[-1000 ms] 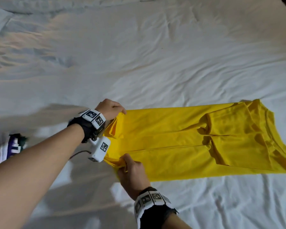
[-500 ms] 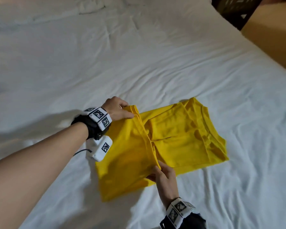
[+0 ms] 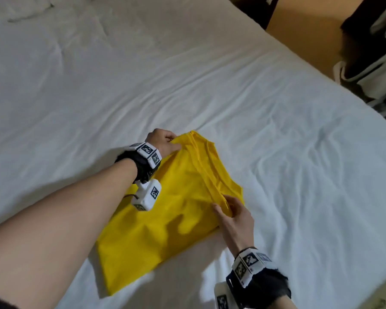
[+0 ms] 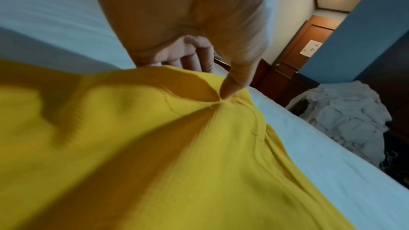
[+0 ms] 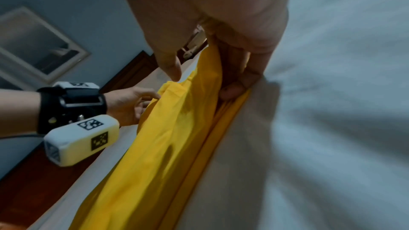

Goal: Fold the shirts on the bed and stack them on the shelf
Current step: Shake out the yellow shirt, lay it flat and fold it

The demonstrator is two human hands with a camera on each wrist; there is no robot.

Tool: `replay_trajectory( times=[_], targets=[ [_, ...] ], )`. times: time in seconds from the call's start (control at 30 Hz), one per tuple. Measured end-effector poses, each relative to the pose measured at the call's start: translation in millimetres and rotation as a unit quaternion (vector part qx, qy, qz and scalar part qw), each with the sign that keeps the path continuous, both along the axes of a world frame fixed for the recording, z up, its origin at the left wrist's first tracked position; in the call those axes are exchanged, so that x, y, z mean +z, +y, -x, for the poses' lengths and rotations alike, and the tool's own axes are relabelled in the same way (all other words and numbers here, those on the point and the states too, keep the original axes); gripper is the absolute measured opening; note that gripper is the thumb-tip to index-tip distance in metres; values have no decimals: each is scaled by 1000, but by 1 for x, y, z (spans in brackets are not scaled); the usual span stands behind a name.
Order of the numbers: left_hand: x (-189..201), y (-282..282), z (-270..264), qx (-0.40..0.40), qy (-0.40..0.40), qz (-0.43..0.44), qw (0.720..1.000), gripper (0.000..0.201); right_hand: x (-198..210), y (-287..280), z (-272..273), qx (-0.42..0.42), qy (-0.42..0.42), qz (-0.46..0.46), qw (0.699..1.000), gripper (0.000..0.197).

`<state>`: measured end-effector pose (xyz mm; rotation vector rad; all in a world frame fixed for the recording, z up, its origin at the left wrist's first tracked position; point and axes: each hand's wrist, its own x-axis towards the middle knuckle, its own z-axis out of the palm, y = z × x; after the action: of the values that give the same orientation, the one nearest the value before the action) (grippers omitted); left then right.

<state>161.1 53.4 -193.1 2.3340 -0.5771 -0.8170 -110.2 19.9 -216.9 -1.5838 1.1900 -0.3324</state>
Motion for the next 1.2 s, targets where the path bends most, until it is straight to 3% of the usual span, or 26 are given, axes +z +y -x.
replay_trajectory(
  times=[0.07, 0.2, 0.3, 0.4, 0.47, 0.53, 0.63, 0.7, 0.77, 0.93, 1.07, 1.2],
  targets=[
    [0, -8, 0, 9, -5, 8, 1000, 9, 2, -5, -4, 15, -9, 20, 1000, 35],
    [4, -33, 6, 7, -3, 48, 999, 5, 1, -21, 0, -28, -59, 62, 996, 33],
    [1, -43, 10, 15, -21, 50, 998, 16, -5, -35, 8, -43, -10, 101, 994, 37],
    [-5, -23, 6, 17, -57, 26, 998, 38, -14, -31, 15, -58, 81, 118, 988, 65],
    [-9, 5, -1, 38, -58, -27, 997, 37, -15, -16, 20, -85, 83, 78, 990, 76],
    [-13, 40, -8, 50, -65, -96, 992, 30, -10, 6, 24, -114, 75, 34, 990, 69],
    [-16, 91, -13, 45, -67, -157, 984, 38, -7, 47, 18, -168, 56, -61, 982, 33],
    [-19, 117, -14, 29, -77, -196, 977, 46, -15, 80, 8, -185, 31, -155, 970, 29],
    [-21, 136, -12, 27, -93, -199, 975, 42, -24, 115, -4, -149, 29, -218, 964, 27],
    [-27, 176, -3, 60, -109, -119, 985, 18, -32, 175, -20, 18, 64, -227, 972, 29],
    [-31, 243, 25, 168, -82, -115, 975, 18, -41, 182, -14, 115, 128, -206, 963, 35],
    [-28, 328, 95, 269, -14, -122, 955, 25, -25, 166, 3, 228, 166, -176, 943, 31]
  ],
)
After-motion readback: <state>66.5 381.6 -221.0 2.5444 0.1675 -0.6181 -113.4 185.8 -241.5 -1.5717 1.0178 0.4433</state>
